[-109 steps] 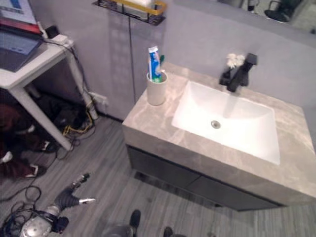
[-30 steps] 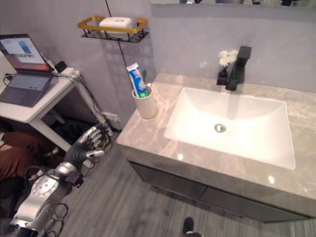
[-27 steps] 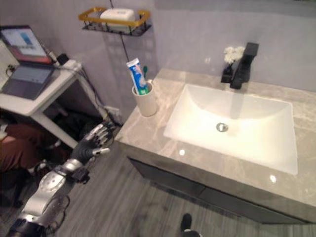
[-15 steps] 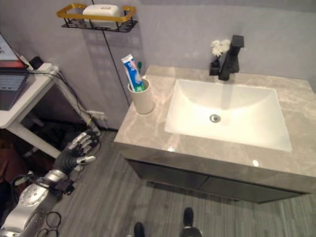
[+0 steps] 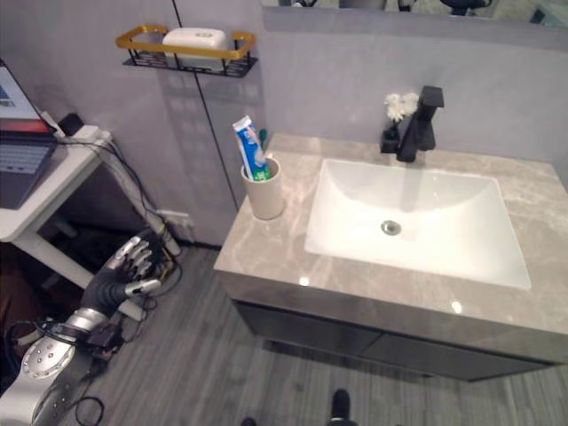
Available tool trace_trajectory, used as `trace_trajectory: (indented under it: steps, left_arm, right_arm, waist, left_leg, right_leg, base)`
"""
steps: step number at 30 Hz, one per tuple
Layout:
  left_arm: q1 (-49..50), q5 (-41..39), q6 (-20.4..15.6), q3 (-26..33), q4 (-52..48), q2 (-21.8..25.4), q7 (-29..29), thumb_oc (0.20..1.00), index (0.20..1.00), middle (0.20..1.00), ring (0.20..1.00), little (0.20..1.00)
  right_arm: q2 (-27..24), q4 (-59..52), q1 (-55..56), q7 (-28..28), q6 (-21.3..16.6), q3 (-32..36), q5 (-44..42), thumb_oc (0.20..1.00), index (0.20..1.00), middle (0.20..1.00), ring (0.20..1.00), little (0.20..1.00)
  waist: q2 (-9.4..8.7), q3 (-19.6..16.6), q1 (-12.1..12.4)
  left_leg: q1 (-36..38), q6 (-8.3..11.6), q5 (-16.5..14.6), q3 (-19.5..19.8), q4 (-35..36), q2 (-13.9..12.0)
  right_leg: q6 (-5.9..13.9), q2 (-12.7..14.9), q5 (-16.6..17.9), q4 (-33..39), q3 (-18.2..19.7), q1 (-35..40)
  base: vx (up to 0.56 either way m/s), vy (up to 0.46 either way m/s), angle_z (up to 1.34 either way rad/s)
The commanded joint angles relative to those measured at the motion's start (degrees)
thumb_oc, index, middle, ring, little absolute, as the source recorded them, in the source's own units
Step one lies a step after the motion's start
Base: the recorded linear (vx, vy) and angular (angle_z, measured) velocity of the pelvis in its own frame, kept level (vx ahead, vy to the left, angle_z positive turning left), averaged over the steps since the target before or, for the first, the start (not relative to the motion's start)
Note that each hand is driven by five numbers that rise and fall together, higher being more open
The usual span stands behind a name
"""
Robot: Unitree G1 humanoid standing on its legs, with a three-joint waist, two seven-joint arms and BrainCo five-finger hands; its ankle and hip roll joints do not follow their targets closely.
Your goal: Put brush and paste in cup on sink, flatten towel.
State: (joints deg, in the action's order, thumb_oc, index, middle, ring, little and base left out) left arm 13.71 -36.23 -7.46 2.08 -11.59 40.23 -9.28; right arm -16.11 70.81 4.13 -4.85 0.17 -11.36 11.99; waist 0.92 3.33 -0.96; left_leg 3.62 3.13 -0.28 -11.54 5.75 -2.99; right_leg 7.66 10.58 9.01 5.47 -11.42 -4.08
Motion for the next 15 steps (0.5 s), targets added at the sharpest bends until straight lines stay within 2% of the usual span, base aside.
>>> trace_trajectory:
  steps: [1, 3, 4, 5, 6, 9, 10, 15]
  left_arm:
    - [-2.8, -3.3, -2.4, 2.3, -4.7, 1.7, -0.2, 1.0, 1.0, 1.0, 1.0, 1.0]
    - [-3.3, -4.5, -2.3, 1.6, -5.3, 2.2, -0.6, 1.0, 1.0, 1.0, 1.0, 1.0]
    - [-3.7, -5.2, -2.3, 1.3, -5.8, 2.7, -0.8, 0.925, 0.925, 0.925, 0.925, 0.925]
    - [-4.1, -5.9, -2.3, 0.8, -6.2, 3.0, -1.1, 0.774, 0.774, 0.774, 0.774, 0.774]
    - [-4.5, -6.2, -2.2, 0.4, -6.5, 3.0, -1.1, 0.539, 0.539, 0.539, 0.539, 0.539]
    - [-6.0, -6.4, -2.4, -1.2, -6.4, 2.5, -0.8, 0.244, 0.244, 0.244, 0.244, 0.244]
    - [-6.3, -6.5, -2.5, -1.6, -6.0, 2.2, -0.8, 0.2, 0.2, 0.2, 0.2, 0.2]
    - [-9.9, -5.6, -2.6, -4.9, -3.2, -0.1, -0.1, 0.2, 0.2, 0.2, 0.2, 0.2]
  right_arm:
    - [-0.6, 1.2, -3.2, 0.1, -0.4, -2.5, -1.7, 1.0, 1.0, 1.0, 1.0, 1.0]
    - [-1.1, 0.6, -3.7, 0.3, -0.7, -3.0, -2.0, 1.0, 1.0, 1.0, 1.0, 1.0]
    - [-1.4, 0.5, -3.9, 0.3, -0.7, -3.3, -1.9, 1.0, 1.0, 1.0, 1.0, 1.0]
    - [-1.7, 0.6, -4.2, 0.3, -0.7, -3.8, -1.6, 1.0, 1.0, 1.0, 1.0, 1.0]
    - [-1.9, 0.7, -4.5, 0.3, -0.6, -3.9, -1.4, 1.0, 1.0, 1.0, 1.0, 1.0]
    - [-2.4, 1.0, -6.0, 0.2, -0.6, -4.1, -2.0, 1.0, 1.0, 1.0, 1.0, 1.0]
    - [-2.6, 1.0, -6.3, 0.1, -0.7, -4.1, -2.2, 1.0, 1.0, 1.0, 1.0, 1.0]
    - [-3.1, 1.0, -7.6, -0.7, -1.1, -3.6, -5.4, 1.0, 1.0, 1.0, 1.0, 1.0]
  waist:
    - [-0.87, 1.0, -0.2]
    - [-0.2, 1.2, -0.3]
    - [0.18, 1.4, -0.3]
    - [0.68, 1.5, -0.3]
    - [1.11, 1.4, -0.3]
    - [2.4, 2.0, -0.3]
    - [2.62, 2.1, -0.3]
    - [3.9, 2.9, -1.1]
  left_leg:
    - [1.3, 0.24, -3.1, -1.2, -0.8, -0.1]
    - [0.2, 0.73, -2.4, -1.2, -0.8, -0.4]
    - [-0.3, 0.98, -2.1, -1.4, -0.8, -0.5]
    - [-1.0, 1.26, -1.8, -1.4, -0.8, -0.7]
    - [-1.8, 1.48, -1.5, -1.5, -0.8, -0.8]
    - [-3.8, 2.32, -0.3, -1.7, -0.8, -1.3]
    - [-4.4, 2.52, 0.1, -1.6, -0.8, -1.6]
    - [-8.0, 3.58, 1.8, -1.3, -0.8, -2.9]
  right_leg:
    - [2.59, 1.4, 2.9, -0.5, -1.3, -3.2]
    - [2.51, 1.3, 2.8, -0.5, -1.3, -4.2]
    - [2.55, 1.3, 2.7, -0.5, -1.3, -4.8]
    - [2.58, 1.4, 2.7, -0.5, -1.2, -5.6]
    - [2.63, 1.5, 2.7, -0.5, -1.0, -6.5]
    - [2.47, 1.2, 2.5, -0.5, -0.5, -8.2]
    - [2.36, 1.2, 2.6, -0.5, -0.4, -8.6]
    - [1.69, 0.2, 2.0, -0.5, -0.1, -11.4]
  base:
    - [0.02, -0.062, 0.01]
    - [-0.01, -0.053, -0.01]
    - [-0.02, -0.046, 0.0]
    - [-0.03, -0.04, -0.01]
    - [-0.03, -0.032, 0.04]
    - [-0.01, -0.059, -0.01]
    - [0.0, -0.083, -0.02]
    - [0.01, -0.094, -0.01]
